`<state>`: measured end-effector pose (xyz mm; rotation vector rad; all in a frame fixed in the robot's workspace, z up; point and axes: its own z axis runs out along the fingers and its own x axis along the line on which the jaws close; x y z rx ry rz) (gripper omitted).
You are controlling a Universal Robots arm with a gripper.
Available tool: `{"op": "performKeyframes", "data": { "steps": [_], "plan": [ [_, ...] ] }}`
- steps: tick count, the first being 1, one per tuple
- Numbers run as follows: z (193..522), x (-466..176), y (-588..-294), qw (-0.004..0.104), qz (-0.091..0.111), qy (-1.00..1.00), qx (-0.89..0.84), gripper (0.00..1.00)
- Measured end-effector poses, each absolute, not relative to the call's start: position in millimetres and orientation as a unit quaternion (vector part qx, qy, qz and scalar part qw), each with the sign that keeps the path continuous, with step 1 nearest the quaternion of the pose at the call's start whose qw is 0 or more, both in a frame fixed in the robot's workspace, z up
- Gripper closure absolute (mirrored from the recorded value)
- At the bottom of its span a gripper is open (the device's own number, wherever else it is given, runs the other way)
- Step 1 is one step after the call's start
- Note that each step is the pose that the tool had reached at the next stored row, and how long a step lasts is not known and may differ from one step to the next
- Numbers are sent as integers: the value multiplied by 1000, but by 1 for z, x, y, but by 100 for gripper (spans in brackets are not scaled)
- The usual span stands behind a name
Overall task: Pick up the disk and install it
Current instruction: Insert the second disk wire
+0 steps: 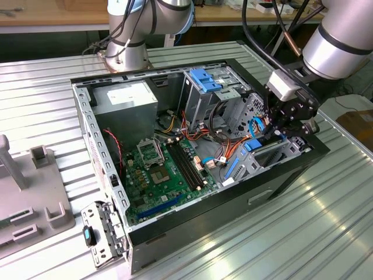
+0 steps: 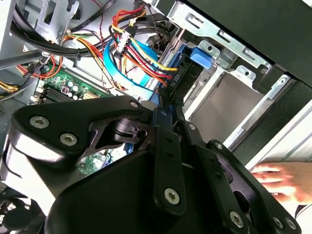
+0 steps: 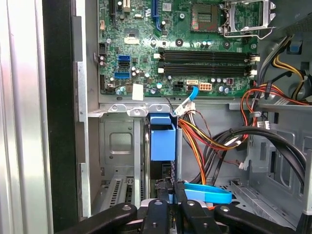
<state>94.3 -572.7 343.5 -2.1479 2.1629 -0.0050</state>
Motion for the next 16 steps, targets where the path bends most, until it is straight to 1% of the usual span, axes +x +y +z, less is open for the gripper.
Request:
{"op": "performKeyframes", "data": {
  "steps": [7,8,16],
  "plan": [
    [342,94,-574,47,-1,709,-704,83],
    [343,94,-574,47,-2,709,-704,70],
    [352,94,-571,47,-2,709,-703,70]
  ]
}}
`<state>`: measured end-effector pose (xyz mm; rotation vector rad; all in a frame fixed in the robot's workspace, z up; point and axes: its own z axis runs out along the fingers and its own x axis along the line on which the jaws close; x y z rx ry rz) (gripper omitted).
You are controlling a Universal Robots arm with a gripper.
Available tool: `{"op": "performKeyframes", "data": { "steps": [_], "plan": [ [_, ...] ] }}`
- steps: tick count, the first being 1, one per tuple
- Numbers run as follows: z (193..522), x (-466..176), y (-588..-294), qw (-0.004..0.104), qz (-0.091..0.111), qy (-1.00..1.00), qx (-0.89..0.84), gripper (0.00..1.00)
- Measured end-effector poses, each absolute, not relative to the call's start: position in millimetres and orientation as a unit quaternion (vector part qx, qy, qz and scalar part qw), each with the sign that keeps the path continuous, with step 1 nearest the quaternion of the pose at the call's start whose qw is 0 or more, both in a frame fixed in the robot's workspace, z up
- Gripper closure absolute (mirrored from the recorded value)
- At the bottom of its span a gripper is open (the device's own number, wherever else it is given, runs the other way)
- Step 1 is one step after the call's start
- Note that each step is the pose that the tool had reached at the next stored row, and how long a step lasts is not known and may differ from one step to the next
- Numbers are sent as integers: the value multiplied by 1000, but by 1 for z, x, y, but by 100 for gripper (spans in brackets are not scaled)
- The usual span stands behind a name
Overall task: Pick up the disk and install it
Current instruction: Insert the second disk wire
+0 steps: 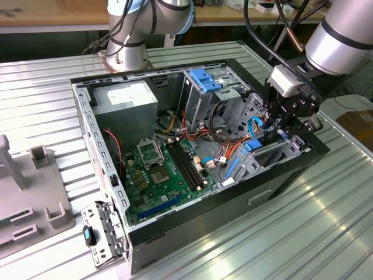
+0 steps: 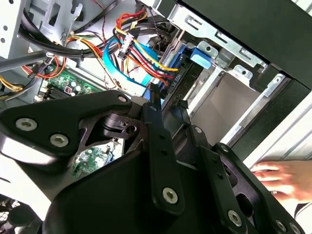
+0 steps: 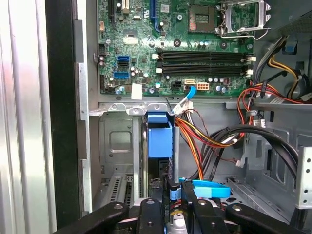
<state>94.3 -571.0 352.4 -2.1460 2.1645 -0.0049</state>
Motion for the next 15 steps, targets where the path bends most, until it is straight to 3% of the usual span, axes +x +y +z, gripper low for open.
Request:
{"op": "performKeyframes", "data": {
  "steps": [7,10,15],
  "plan": [
    [359,94,-569,46,-3,710,-703,70],
    [358,94,-569,25,-23,710,-704,70],
    [356,94,-565,25,-24,710,-704,70]
  ]
}}
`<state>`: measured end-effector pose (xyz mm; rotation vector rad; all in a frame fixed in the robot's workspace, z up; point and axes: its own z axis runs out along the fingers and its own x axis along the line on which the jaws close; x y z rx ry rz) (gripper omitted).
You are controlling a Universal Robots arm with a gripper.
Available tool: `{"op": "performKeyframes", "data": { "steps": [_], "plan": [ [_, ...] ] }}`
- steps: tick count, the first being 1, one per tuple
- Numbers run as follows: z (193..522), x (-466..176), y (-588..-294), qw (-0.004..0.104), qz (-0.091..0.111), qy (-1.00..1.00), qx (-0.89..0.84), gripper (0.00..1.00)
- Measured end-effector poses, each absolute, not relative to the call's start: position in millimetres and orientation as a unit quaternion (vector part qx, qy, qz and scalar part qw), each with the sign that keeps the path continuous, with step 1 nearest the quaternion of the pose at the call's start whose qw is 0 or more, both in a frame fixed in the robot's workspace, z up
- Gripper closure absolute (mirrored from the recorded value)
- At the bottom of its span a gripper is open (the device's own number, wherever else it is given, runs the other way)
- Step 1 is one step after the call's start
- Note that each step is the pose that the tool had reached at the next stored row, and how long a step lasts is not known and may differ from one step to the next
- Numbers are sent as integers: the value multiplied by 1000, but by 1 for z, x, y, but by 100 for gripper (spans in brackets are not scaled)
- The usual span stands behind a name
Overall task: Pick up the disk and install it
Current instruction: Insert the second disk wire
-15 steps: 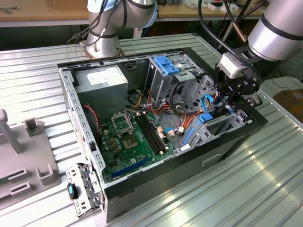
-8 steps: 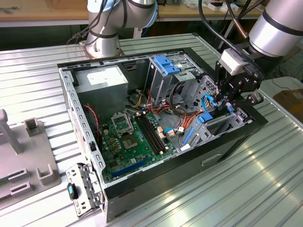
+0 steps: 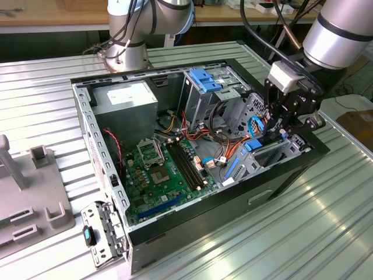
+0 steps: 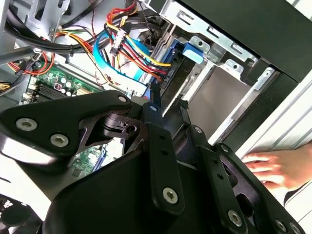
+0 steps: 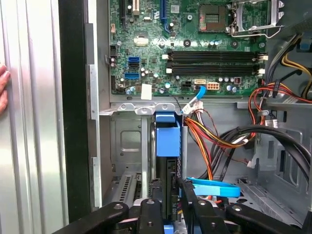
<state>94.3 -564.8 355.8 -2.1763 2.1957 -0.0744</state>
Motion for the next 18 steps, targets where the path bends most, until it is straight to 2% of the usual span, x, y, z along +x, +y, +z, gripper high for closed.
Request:
{"op": "performKeyframes", "data": {
  "steps": [10,11,13,18],
  "plan": [
    [349,94,-560,25,-24,710,-704,70],
    [349,94,-560,25,-24,710,-704,71],
    [349,94,-560,25,-24,710,-704,84],
    [349,94,-560,25,-24,710,-704,84]
  ]
}}
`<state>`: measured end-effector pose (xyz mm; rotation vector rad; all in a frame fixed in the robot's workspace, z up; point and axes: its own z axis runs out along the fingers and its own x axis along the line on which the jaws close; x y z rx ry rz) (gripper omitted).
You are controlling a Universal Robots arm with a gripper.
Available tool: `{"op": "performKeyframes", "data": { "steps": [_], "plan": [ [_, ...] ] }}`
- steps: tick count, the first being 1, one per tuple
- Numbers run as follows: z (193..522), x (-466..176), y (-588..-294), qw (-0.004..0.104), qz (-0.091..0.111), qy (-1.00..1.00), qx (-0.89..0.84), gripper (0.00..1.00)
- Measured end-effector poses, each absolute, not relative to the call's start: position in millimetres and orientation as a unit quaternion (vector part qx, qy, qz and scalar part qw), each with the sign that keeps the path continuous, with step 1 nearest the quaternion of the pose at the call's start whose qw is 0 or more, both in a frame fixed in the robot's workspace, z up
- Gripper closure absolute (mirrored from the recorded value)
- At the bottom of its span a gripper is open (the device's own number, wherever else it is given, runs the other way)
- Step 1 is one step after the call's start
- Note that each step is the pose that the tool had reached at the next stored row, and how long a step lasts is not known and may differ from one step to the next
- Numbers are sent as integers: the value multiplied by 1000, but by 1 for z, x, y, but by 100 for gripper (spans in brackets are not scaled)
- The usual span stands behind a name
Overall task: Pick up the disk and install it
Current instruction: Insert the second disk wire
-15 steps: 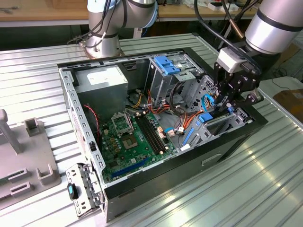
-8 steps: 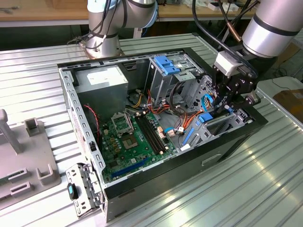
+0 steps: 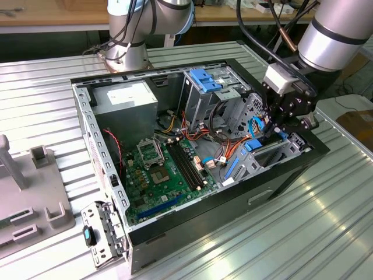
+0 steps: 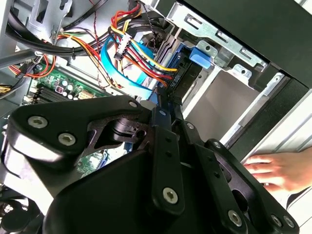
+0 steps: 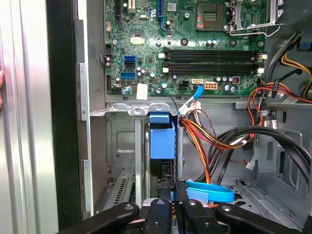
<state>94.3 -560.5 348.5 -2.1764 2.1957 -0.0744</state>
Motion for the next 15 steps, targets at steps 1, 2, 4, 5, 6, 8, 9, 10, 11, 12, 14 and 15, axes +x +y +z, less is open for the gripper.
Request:
{"op": "performKeyframes", "data": {
  "steps": [1,2,4,5,6,8,9,10,11,12,14,15],
  "plan": [
    [348,94,-561,25,-24,710,-704,84],
    [348,94,-561,25,-24,710,-704,84],
    [346,94,-563,25,-24,710,-704,84],
    [346,94,-563,25,-24,710,-704,84],
    [346,94,-563,25,-24,710,-704,84],
    [344,94,-563,24,-24,710,-704,84],
    [344,94,-563,24,-24,710,-704,84],
    [344,94,-563,25,-24,710,-704,84],
    [344,94,-563,25,-24,710,-704,84],
    [344,94,-563,25,-24,710,-704,84],
    [344,94,-563,25,-24,710,-704,84],
    [343,94,-563,25,-24,710,-704,77]
  ]
}}
